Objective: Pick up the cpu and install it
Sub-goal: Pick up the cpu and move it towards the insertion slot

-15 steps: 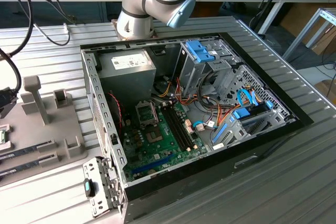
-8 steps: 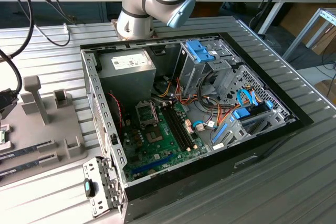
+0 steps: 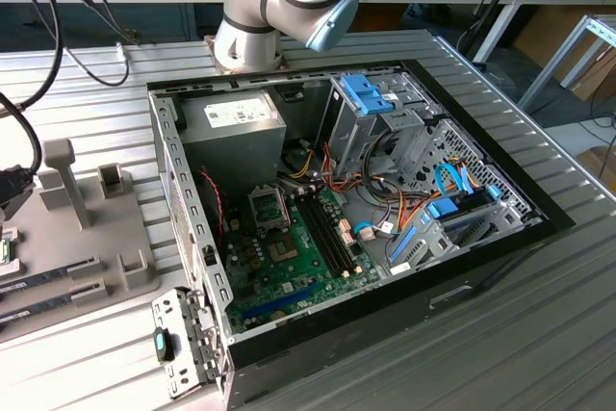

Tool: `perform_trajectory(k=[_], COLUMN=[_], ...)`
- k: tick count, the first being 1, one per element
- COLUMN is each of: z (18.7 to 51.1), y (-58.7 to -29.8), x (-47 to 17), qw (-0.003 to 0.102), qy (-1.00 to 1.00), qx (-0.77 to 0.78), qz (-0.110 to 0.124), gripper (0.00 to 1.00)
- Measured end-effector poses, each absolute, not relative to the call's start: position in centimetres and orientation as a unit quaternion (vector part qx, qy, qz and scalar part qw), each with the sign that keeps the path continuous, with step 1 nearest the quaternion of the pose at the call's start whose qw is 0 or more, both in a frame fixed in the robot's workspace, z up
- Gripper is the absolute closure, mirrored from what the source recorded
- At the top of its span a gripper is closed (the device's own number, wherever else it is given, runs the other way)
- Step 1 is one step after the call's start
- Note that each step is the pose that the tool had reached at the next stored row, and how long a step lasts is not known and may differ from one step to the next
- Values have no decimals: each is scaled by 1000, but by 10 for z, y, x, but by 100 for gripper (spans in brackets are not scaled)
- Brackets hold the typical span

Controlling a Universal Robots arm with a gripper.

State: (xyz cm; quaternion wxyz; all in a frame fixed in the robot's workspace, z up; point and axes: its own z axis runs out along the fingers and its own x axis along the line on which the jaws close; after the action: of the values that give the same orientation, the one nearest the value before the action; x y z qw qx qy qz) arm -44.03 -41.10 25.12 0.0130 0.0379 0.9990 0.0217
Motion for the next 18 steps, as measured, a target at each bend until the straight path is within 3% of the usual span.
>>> perform_trajectory(k=[14, 15, 16, 17, 18], z=[250, 250, 250, 250, 250], y=[-411, -411, -411, -411, -411], x=[-440, -440, -440, -440, -440], qw=[13, 13, 13, 13, 13], qy=[999, 999, 999, 999, 999], qx=[38, 38, 38, 38, 38], qz=[22, 22, 22, 22, 22], gripper=[89, 83, 71, 71, 64])
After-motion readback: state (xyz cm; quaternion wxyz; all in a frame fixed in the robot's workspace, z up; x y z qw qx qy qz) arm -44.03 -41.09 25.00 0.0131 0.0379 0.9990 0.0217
